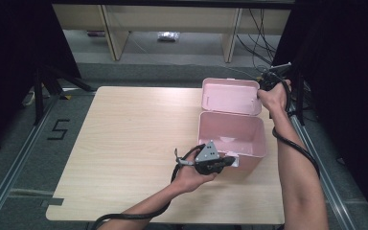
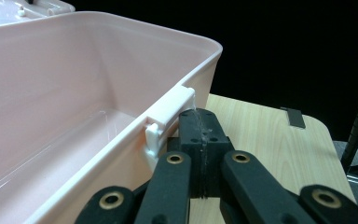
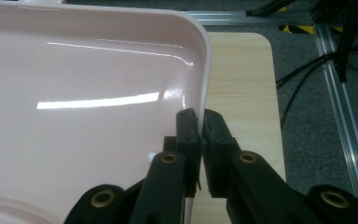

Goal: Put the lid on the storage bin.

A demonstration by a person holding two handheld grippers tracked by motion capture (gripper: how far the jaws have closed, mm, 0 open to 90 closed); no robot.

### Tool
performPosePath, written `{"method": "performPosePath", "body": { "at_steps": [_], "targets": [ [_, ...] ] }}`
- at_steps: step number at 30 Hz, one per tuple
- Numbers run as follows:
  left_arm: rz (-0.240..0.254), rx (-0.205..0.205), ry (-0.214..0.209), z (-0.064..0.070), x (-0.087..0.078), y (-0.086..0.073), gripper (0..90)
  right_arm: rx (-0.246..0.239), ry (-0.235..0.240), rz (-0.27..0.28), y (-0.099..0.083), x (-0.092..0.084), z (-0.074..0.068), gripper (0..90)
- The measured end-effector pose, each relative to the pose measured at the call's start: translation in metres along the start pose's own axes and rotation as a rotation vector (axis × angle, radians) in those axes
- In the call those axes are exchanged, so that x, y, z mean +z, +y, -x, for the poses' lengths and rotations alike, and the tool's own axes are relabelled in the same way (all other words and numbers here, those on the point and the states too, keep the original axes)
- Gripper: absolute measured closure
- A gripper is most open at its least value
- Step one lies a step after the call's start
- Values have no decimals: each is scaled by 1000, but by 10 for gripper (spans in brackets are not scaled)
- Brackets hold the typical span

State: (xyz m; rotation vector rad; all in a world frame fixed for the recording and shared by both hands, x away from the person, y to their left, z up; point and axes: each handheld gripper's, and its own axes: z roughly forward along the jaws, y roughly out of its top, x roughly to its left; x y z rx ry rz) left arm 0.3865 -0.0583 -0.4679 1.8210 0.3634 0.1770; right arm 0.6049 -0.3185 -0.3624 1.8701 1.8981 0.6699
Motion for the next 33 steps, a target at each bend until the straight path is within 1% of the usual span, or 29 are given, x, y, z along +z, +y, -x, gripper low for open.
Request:
{"method": "performPosePath", "body": {
  "at_steps": [1, 2, 4, 5, 7, 8, 9, 11, 13, 14, 15, 16, 17, 18, 19, 20, 22, 23, 24, 25, 26, 27, 28, 30, 33],
  "targets": [
    [0, -3, 0, 0, 0, 0, 900, 39, 3, -4, 0, -1, -3, 873],
    [-3, -2, 0, 0, 0, 0, 900, -2, 1, 20, 0, -1, 0, 874],
    [-4, -9, 1, 0, 0, 0, 900, 8, 1, 11, 1, -4, -1, 875],
    [7, -15, -1, 0, 1, 0, 900, 3, 1, 15, 1, -5, -1, 875],
    [7, -6, -3, -1, 1, 0, 900, 3, 3, 18, 2, -6, -1, 876],
    [8, -4, -4, -1, 1, 0, 900, 31, 8, 21, 2, -6, -3, 877],
    [-4, 0, 0, -1, 0, 1, 900, 2, 2, 26, 2, -7, -1, 877],
    [0, -6, -1, -1, 1, 1, 900, 7, 7, 23, 2, -9, -1, 877],
    [0, -9, -1, -1, 1, 1, 900, -3, 9, 28, 3, -10, -1, 878],
    [0, -9, -1, -1, 1, 1, 900, -2, 4, 31, 3, -11, -1, 878],
    [-1, -10, -1, -1, 1, 1, 900, 23, 8, 35, 2, -12, -3, 878],
    [-2, -10, -1, -1, 1, 1, 900, -8, 5, 37, 3, -13, -1, 878],
    [-2, -10, -1, -1, 1, 1, 900, -15, 1, 35, 3, -14, -1, 878],
    [-2, -11, -1, -1, 1, 1, 900, -8, 6, 37, 3, -15, -1, 878],
    [-3, -11, -1, -1, 1, 1, 900, 21, 12, 38, 3, -16, -3, 878],
    [-3, -12, -1, -1, 1, 2, 900, -9, 7, 45, 4, -17, -2, 879],
    [-3, -13, -1, -1, 1, 2, 900, -15, 9, 42, 4, -20, -2, 879],
    [-2, -16, 0, -2, 1, 2, 900, -11, 8, 42, 5, -22, -2, 879],
    [-4, -16, -1, -2, 1, 2, 900, 5, 16, 44, 5, -23, -3, 880],
    [0, -18, 1, -2, 1, 2, 900, -23, 11, 49, 5, -24, -2, 880],
    [1, -20, 1, -2, 1, 2, 900, -15, 15, 52, 5, -25, -2, 880],
    [1, -20, 1, -2, 1, 2, 900, -18, 17, 62, 5, -25, -2, 881],
    [-5, -13, 2, -3, 1, 2, 900, -3, 21, 54, 5, -27, -3, 881],
    [-7, -11, 2, -3, 1, 2, 900, -41, 16, 71, 4, -27, 0, 882],
    [1, -24, -1, -2, 2, 3, 900, -41, 20, 80, 4, -28, 0, 883]
  ]
}}
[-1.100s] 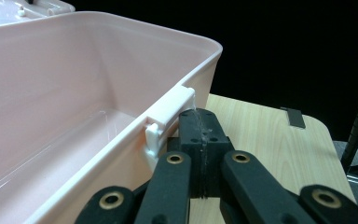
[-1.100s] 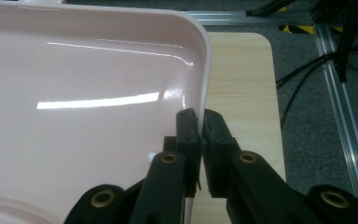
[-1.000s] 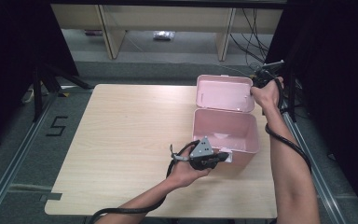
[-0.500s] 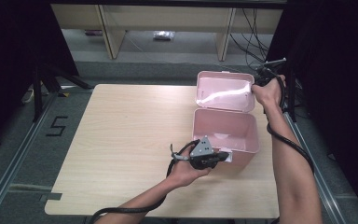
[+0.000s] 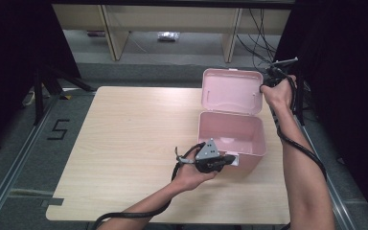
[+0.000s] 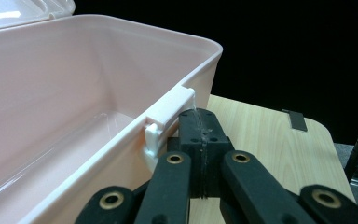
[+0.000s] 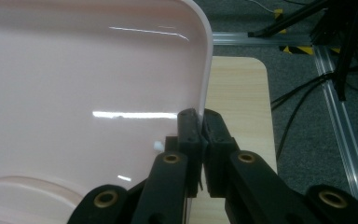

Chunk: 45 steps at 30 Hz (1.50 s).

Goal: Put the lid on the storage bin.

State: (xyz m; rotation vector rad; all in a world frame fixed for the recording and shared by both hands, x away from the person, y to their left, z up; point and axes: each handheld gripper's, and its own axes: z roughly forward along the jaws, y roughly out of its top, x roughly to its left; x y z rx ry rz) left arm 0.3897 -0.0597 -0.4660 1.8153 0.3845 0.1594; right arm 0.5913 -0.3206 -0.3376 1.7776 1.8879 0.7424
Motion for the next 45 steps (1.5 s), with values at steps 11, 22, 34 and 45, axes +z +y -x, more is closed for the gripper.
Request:
{"method": "performPosePath", "body": {
  "at_steps": [11, 22, 34, 45],
  "targets": [
    [-4, 5, 2, 0, 0, 0, 900, -7, 12, 24, -2, -10, -1, 885],
    [5, 4, -5, -1, 1, 0, 900, -22, 20, 62, -6, -18, 2, 891],
    [7, 0, -6, 0, 1, 0, 900, -40, 26, 102, -12, -28, 3, 894],
    [7, 1, -6, 0, 1, 0, 900, -14, 44, 157, -20, -37, 0, 896]
  ]
}}
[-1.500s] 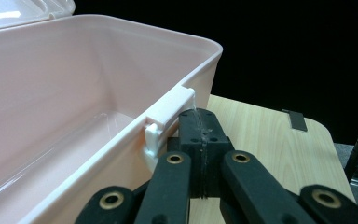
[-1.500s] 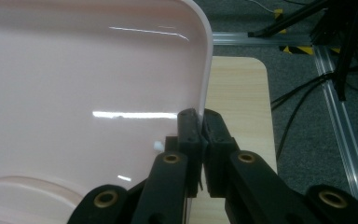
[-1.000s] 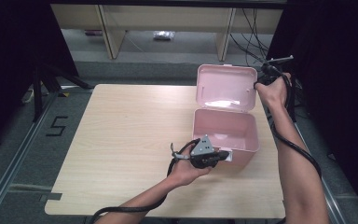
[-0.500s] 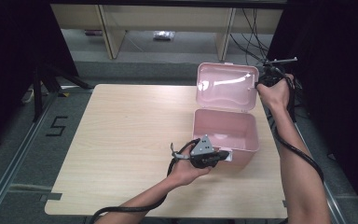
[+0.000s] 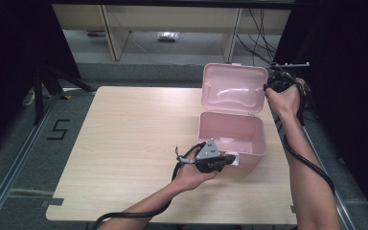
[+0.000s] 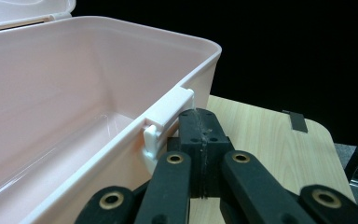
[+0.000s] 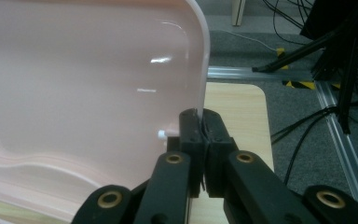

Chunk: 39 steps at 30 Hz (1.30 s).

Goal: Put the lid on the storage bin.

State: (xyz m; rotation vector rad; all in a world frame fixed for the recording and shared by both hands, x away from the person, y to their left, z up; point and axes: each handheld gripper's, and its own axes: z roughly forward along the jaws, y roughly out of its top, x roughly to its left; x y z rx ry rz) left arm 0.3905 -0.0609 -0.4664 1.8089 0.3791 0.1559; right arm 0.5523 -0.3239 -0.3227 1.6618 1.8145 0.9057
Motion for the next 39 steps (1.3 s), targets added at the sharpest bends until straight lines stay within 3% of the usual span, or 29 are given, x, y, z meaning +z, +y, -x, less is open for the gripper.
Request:
{"method": "performPosePath", "body": {
  "at_steps": [2, 4, 6, 7, 9, 11, 13, 15, 20, 21, 22, 24, 25, 27, 29, 33, 34, 36, 37, 39],
  "targets": [
    [3, -2, 4, 0, 0, 0, 900, -62, -7, 21, -1, 0, 4, 896],
    [3, -3, 5, 0, 0, 0, 900, -3, -1, 20, -2, -2, -1, 896],
    [3, -4, 5, 0, 0, 0, 900, -57, -5, 40, -3, -3, 2, 897],
    [3, -4, 5, 0, 0, 0, 900, 9, 6, 25, -4, -5, -2, 897],
    [3, -5, 6, 0, 0, 0, 900, -30, 8, 44, -4, -6, 1, 897],
    [1, -5, 8, 0, 0, 0, 900, 7, 8, 46, -6, -8, -2, 897],
    [-6, -4, 12, 1, -1, 0, 900, -33, 7, 74, -8, -8, 0, 897],
    [-7, -4, 12, 0, -1, 0, 900, 6, 10, 64, -8, -11, -3, 897],
    [-6, -7, 13, 1, -1, 0, 900, -22, 3, 79, -11, -15, -2, 898],
    [-6, -8, 13, 1, -1, 0, 900, 4, 5, 79, -13, -16, -4, 898],
    [-5, -8, 13, 1, -1, 0, 900, -25, 5, 91, -13, -17, -2, 898],
    [-6, -9, 13, 1, -1, 0, 900, -6, 7, 95, -15, -19, -5, 898],
    [-6, -10, 13, 1, -1, 0, 900, -32, 0, 100, -16, -20, -3, 897],
    [-6, -10, 12, 1, -1, 0, 900, -5, 2, 99, -18, -22, -6, 897],
    [-6, -10, 13, 1, -1, 0, 900, -50, 0, 109, -18, -23, -3, 897],
    [-6, -14, 14, 1, 0, 0, 900, -27, -1, 114, -21, -26, -7, 897],
    [-6, -14, 14, 1, 0, 0, 900, -54, -1, 119, -21, -27, -5, 897],
    [-6, -16, 13, 1, 0, 0, 900, -17, 3, 120, -23, -28, -8, 897],
    [-6, -15, 13, 1, 0, 0, 900, -59, 1, 133, -23, -28, -5, 897],
    [-5, -16, 13, 1, 0, 0, 900, -30, 2, 137, -26, -30, -8, 896]
  ]
}}
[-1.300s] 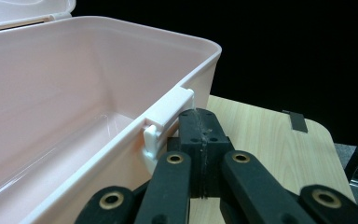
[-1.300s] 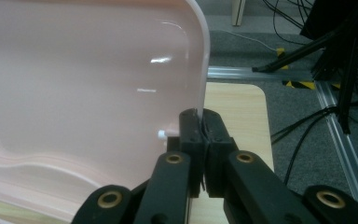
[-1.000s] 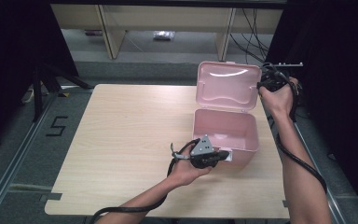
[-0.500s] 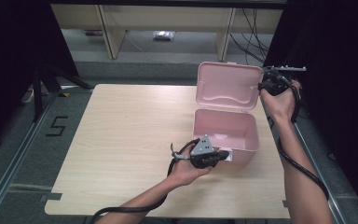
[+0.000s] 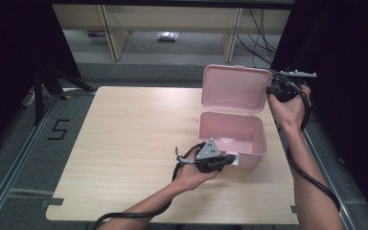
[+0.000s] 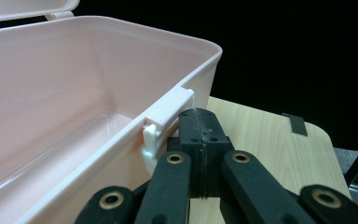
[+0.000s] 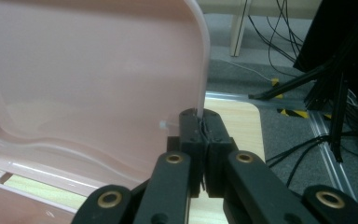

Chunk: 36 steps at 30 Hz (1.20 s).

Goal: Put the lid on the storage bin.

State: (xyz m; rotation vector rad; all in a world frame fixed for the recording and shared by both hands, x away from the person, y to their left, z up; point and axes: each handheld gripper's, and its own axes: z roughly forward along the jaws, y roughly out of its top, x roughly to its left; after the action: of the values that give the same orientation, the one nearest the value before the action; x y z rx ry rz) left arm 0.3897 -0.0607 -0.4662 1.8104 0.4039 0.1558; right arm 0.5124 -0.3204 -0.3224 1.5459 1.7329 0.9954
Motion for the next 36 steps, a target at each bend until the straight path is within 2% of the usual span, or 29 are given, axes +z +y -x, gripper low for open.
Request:
{"method": "performPosePath", "body": {
  "at_steps": [1, 3, 5, 7, 8, 9, 10, 12, 13, 19, 22, 25, 26, 27, 33, 35, 36],
  "targets": [
    [1, 0, 1, 0, 0, 0, 900, -23, -1, 5, -1, 0, 1, 896],
    [2, -1, 1, 0, 0, 0, 900, -11, 2, 9, -2, -2, 0, 896],
    [2, -1, 2, 0, 0, 0, 900, -41, 2, 16, -3, -4, 1, 896],
    [1, 0, 1, 0, 0, 0, 900, -22, -2, 17, -4, -5, -1, 896],
    [0, 0, 1, 0, 0, 0, 900, -44, -8, 25, -5, -6, 0, 896],
    [1, 0, 1, 0, 0, 0, 900, -35, 5, 30, -6, -6, 0, 896],
    [1, 0, 2, 0, 0, 0, 900, -23, -2, 26, -6, -8, -2, 896],
    [1, 0, 1, 0, 0, 0, 900, -44, -5, 36, -7, -8, -1, 896],
    [0, 1, 1, 0, 0, 0, 900, -26, -6, 32, -8, -9, -2, 896],
    [-1, 0, 1, 0, 0, 0, 900, -47, 2, 48, -10, -11, -2, 896],
    [-2, 1, 1, 0, 0, 0, 900, -39, -1, 54, -12, -13, -3, 896],
    [-1, 1, 1, 0, 0, 0, 900, -66, -5, 63, -14, -15, -2, 896],
    [-1, 0, 1, 0, 0, 0, 900, -42, -4, 59, -15, -15, -4, 896],
    [0, 0, 1, 0, 0, 0, 900, -58, -7, 68, -15, -16, -3, 895],
    [1, -1, 1, 0, 0, 0, 900, -53, -14, 71, -18, -19, -5, 895],
    [1, -1, 1, 0, 0, 0, 900, -80, -13, 84, -19, -19, -4, 895],
    [1, -2, 1, 0, 0, 0, 900, -73, -14, 82, -20, -20, -4, 895]
  ]
}}
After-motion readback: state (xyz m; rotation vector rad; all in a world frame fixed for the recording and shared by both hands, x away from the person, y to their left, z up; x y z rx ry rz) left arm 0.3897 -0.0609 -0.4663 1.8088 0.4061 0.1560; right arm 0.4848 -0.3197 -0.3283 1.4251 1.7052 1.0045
